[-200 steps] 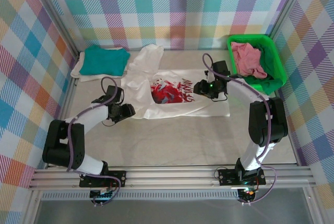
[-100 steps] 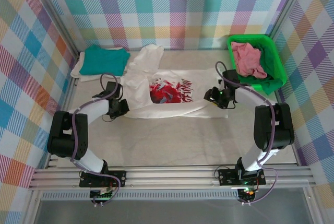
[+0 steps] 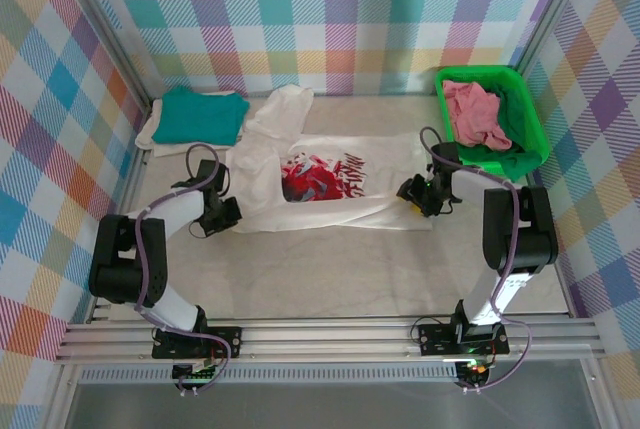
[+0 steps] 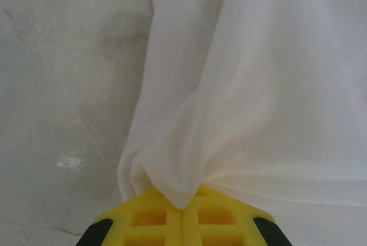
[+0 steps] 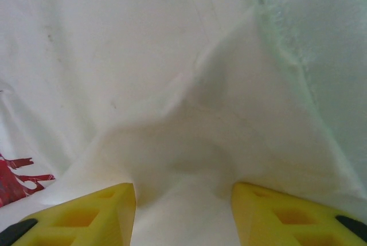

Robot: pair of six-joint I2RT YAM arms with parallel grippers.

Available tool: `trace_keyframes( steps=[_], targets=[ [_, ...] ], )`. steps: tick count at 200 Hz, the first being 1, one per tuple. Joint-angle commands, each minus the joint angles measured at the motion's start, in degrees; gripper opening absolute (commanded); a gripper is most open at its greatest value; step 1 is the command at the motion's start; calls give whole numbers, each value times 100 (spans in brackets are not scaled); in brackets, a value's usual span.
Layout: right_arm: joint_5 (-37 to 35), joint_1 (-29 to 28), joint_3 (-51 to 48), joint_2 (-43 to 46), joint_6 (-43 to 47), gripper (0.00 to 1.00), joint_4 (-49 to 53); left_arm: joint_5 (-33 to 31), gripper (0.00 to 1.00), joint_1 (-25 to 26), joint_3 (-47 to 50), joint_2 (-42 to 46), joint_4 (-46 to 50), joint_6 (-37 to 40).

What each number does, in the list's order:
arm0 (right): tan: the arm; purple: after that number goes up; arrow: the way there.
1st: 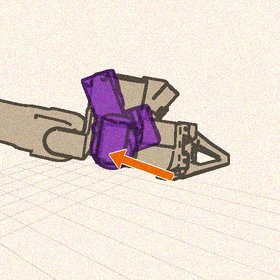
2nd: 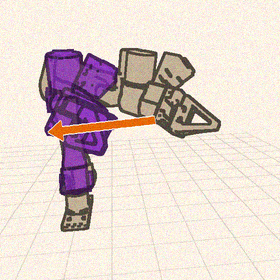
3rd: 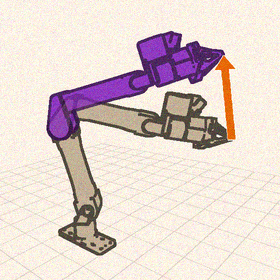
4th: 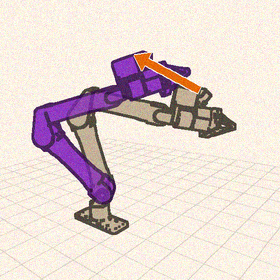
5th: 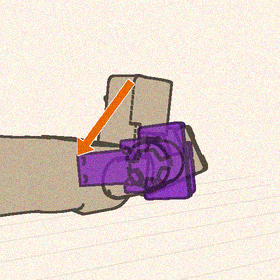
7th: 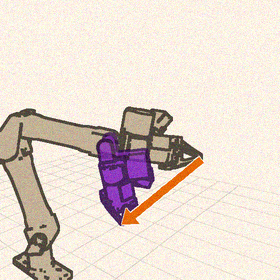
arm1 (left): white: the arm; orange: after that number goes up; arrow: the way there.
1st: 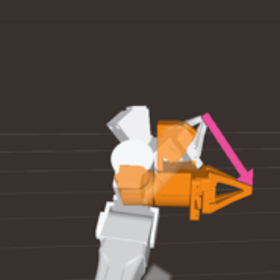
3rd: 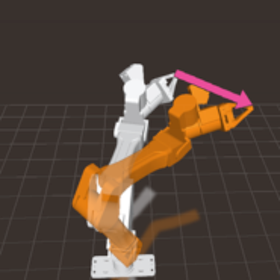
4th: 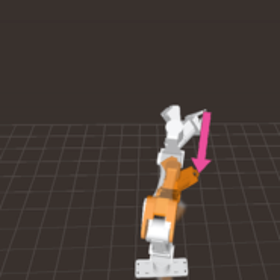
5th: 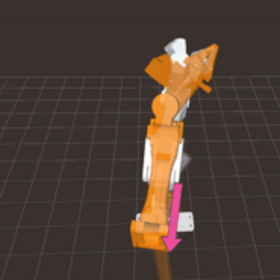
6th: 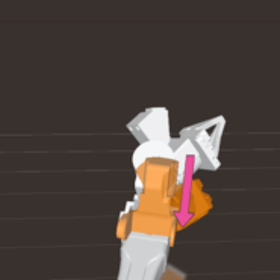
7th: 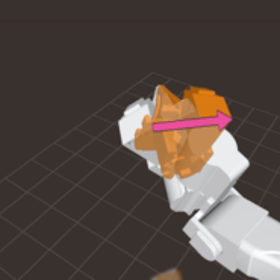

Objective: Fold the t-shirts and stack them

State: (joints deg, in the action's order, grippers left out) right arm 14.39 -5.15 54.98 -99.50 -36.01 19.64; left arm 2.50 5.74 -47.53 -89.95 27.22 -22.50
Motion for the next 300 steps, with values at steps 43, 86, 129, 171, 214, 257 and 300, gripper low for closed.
trace_keyframes(
  steps=[43,86,129,171,214,257,300],
  targets=[
    [-83,236,-934,615,-173,50,331,367,0,124,789,819,434,-384],
    [196,231,-487,861,577,51,532,82,24,191,920,1310,512,-544],
    [-560,270,348,1255,745,52,1250,-29,48,222,459,1960,650,-629],
    [-538,168,822,791,814,51,1437,117,55,270,-500,1488,432,-34],
    [-1036,284,735,789,718,46,1904,138,50,878,-1591,5,329,397],
    [-980,541,93,1053,775,48,2250,105,49,843,-1575,-831,136,326],
    [-832,664,-270,921,874,43,2232,280,47,700,-1542,-1420,-164,233]
  ],
)
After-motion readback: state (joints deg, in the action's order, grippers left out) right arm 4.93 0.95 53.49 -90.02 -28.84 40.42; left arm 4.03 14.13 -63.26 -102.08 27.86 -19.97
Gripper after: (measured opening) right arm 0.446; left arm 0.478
